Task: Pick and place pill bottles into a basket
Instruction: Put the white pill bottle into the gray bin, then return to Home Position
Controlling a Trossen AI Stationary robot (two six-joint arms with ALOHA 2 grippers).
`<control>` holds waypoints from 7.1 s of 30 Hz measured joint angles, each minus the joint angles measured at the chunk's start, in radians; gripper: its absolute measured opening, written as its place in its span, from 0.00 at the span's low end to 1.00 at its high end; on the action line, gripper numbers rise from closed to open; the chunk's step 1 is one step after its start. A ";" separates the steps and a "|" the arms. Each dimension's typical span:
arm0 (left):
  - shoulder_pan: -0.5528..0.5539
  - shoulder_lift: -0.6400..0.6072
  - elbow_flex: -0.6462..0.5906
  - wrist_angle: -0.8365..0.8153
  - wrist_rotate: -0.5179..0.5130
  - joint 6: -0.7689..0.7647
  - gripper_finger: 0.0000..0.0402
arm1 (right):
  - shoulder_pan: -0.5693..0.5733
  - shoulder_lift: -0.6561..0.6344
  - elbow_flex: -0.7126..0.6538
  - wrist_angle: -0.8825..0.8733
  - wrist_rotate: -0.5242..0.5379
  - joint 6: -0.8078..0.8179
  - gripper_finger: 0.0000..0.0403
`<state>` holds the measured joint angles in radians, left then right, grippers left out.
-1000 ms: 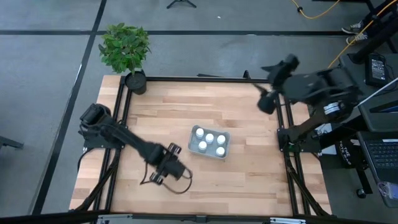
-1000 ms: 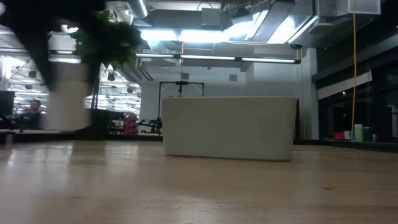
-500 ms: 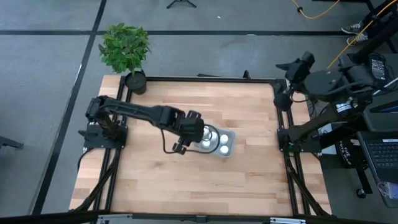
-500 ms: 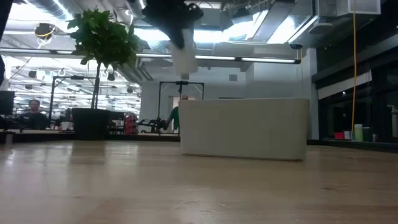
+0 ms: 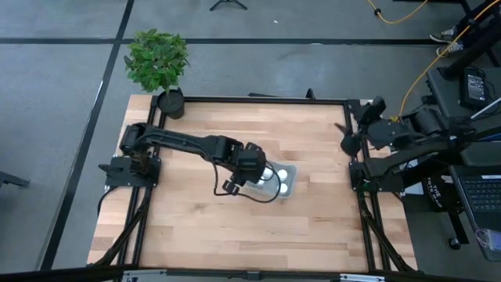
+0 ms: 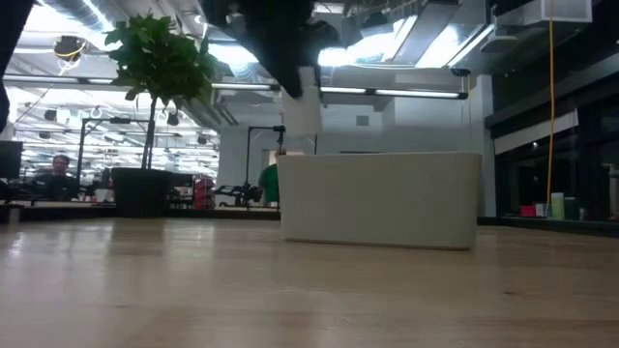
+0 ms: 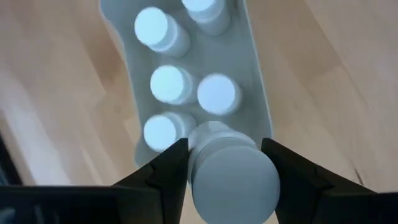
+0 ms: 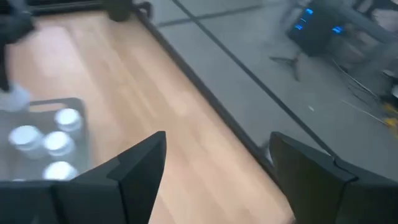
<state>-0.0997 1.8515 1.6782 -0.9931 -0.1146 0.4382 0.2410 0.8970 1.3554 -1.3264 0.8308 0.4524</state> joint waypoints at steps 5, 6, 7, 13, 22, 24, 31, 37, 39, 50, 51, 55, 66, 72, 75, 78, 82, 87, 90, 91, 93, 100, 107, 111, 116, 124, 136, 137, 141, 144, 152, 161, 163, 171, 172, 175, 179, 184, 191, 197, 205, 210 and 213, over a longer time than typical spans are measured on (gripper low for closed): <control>0.016 0.060 0.118 0.006 0.034 0.028 0.43 | 0.026 -0.045 -0.104 0.172 -0.017 -0.066 0.71; 0.021 0.075 0.142 0.002 0.043 0.032 0.43 | 0.026 -0.045 -0.113 0.191 -0.014 -0.077 0.71; 0.025 0.092 0.167 0.001 0.057 0.037 0.43 | 0.026 -0.045 -0.118 0.201 -0.013 -0.093 0.71; 0.038 0.193 0.295 -0.010 0.117 0.086 0.43 | 0.026 -0.042 -0.119 0.219 -0.009 -0.122 0.71; 0.037 0.288 0.398 -0.005 0.160 0.100 0.43 | 0.026 -0.043 -0.119 0.216 -0.010 -0.146 0.71; 0.037 0.293 0.399 -0.004 0.161 0.099 0.43 | 0.026 -0.043 -0.119 0.216 -0.011 -0.147 0.71; 0.037 0.304 0.400 -0.002 0.188 0.063 0.43 | 0.026 -0.043 -0.119 0.215 -0.013 -0.151 0.71; 0.037 0.310 0.399 0.002 0.200 0.057 0.43 | 0.026 -0.043 -0.119 0.215 -0.020 -0.168 0.71; 0.039 0.310 0.399 0.007 0.200 0.062 0.43 | 0.026 -0.043 -0.119 0.215 -0.021 -0.168 0.71; 0.057 0.360 0.398 0.043 0.222 0.062 0.43 | 0.026 -0.043 -0.119 0.210 -0.022 -0.168 0.71; 0.057 0.363 0.398 0.047 0.225 0.062 0.43 | 0.026 -0.043 -0.119 0.206 -0.022 -0.168 0.71; 0.056 0.379 0.399 0.054 0.249 0.062 0.43 | 0.026 -0.043 -0.119 0.203 -0.033 -0.167 0.71; 0.065 0.406 0.399 0.036 0.257 0.070 0.43 | 0.026 -0.043 -0.119 0.178 -0.048 -0.143 0.71; 0.065 0.430 0.398 0.031 0.267 0.071 0.43 | 0.026 -0.043 -0.119 0.177 -0.049 -0.143 0.71; 0.065 0.447 0.398 0.029 0.271 0.073 0.43 | 0.026 -0.043 -0.119 0.176 -0.049 -0.144 0.71; 0.066 0.457 0.398 0.029 0.275 0.073 0.43 | 0.026 -0.043 -0.119 0.173 -0.049 -0.144 0.71; 0.072 0.457 0.398 0.034 0.289 0.073 0.43 | 0.026 -0.043 -0.119 0.167 -0.049 -0.144 0.71; 0.093 0.457 0.389 0.038 0.293 0.073 0.43 | 0.026 -0.043 -0.119 0.167 -0.049 -0.143 0.71; 0.099 0.457 0.361 0.035 0.293 0.072 0.43 | 0.026 -0.043 -0.119 0.167 -0.050 -0.143 0.71; 0.098 0.457 0.355 0.034 0.293 0.071 0.43 | 0.026 -0.043 -0.119 0.167 -0.054 -0.143 0.71; 0.098 0.457 0.345 0.036 0.293 0.072 0.43 | 0.026 -0.043 -0.119 0.165 -0.065 -0.143 0.71; 0.094 0.457 0.340 0.043 0.294 0.072 0.43 | 0.026 -0.043 -0.119 0.165 -0.066 -0.143 0.71; 0.095 0.457 0.340 0.046 0.320 0.069 0.51 | 0.026 -0.043 -0.119 0.165 -0.066 -0.143 0.71; 0.095 0.457 0.340 0.047 0.329 0.049 0.63 | 0.026 -0.043 -0.119 0.165 -0.066 -0.143 0.71; 0.095 0.454 0.340 0.043 0.321 0.026 0.69 | 0.026 -0.043 -0.119 0.165 -0.065 -0.143 0.71; 0.093 0.451 0.525 -0.131 0.241 0.024 0.69 | 0.026 -0.043 -0.119 0.161 -0.065 -0.144 0.71; 0.163 0.105 0.603 -0.325 -0.039 -0.149 0.69 | 0.026 -0.081 -0.118 0.222 -0.009 -0.279 0.71; 0.175 0.068 0.603 -0.333 -0.086 -0.181 0.69 | 0.024 -0.094 -0.119 0.262 -0.004 -0.334 0.71; 0.227 -0.090 0.602 -0.412 -0.264 -0.291 0.69 | -0.009 -0.181 -0.173 0.559 -0.085 -0.623 0.71; 0.265 -0.197 0.603 -0.563 -0.348 -0.324 0.69 | -0.068 -0.274 -0.263 0.779 -0.307 -0.770 0.71; 0.434 -0.592 0.329 -0.478 -0.349 -0.343 0.69 | -0.246 -0.457 -0.479 0.915 -0.404 -0.714 0.71; 0.734 -1.210 -0.433 0.141 0.196 -0.323 0.69 | -0.272 -0.423 -0.561 1.072 -0.427 -0.680 0.71; 0.758 -1.336 -0.652 0.266 0.302 -0.386 0.69 | -0.272 -0.400 -0.561 1.109 -0.427 -0.702 0.71; 0.703 -1.578 -1.529 1.435 0.603 -0.928 0.69 | -0.272 -0.329 -0.534 1.164 -0.433 -0.719 0.71; 0.683 -1.568 -1.598 1.541 0.584 -0.955 0.69 | -0.272 -0.322 -0.527 1.163 -0.433 -0.719 0.71; 0.616 -1.559 -1.660 1.566 0.535 -0.949 0.69 | -0.272 -0.300 -0.503 1.164 -0.433 -0.692 0.71; 0.514 -1.551 -1.651 1.430 0.435 -0.864 0.69 | -0.272 -0.287 -0.492 1.152 -0.433 -0.695 0.71; 0.382 -1.540 -1.670 1.341 0.332 -0.845 0.69 | -0.272 -0.286 -0.492 1.108 -0.433 -0.746 0.71; 0.263 -1.540 -1.670 1.262 0.186 -0.789 0.69 | -0.272 -0.277 -0.492 1.105 -0.433 -0.790 0.71; 0.251 -1.533 -1.670 1.244 0.194 -0.870 0.69 | -0.272 -0.277 -0.492 1.105 -0.432 -0.779 0.71; 0.251 -1.561 -1.670 1.215 0.194 -0.870 0.69 | -0.280 -0.272 -0.508 1.082 -0.425 -0.765 0.71; 0.252 -1.691 -1.670 1.167 0.195 -0.870 0.69 | -0.295 -0.271 -0.633 1.093 -0.429 -0.635 0.71; 0.252 -1.776 -1.670 1.168 0.195 -0.870 0.69 | -0.302 -0.275 -0.753 1.218 -0.434 -0.587 0.71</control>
<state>0.1520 0.0753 0.0086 0.1753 0.0803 -0.4322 -0.0609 0.6215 0.6019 -0.1089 0.3968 -0.1347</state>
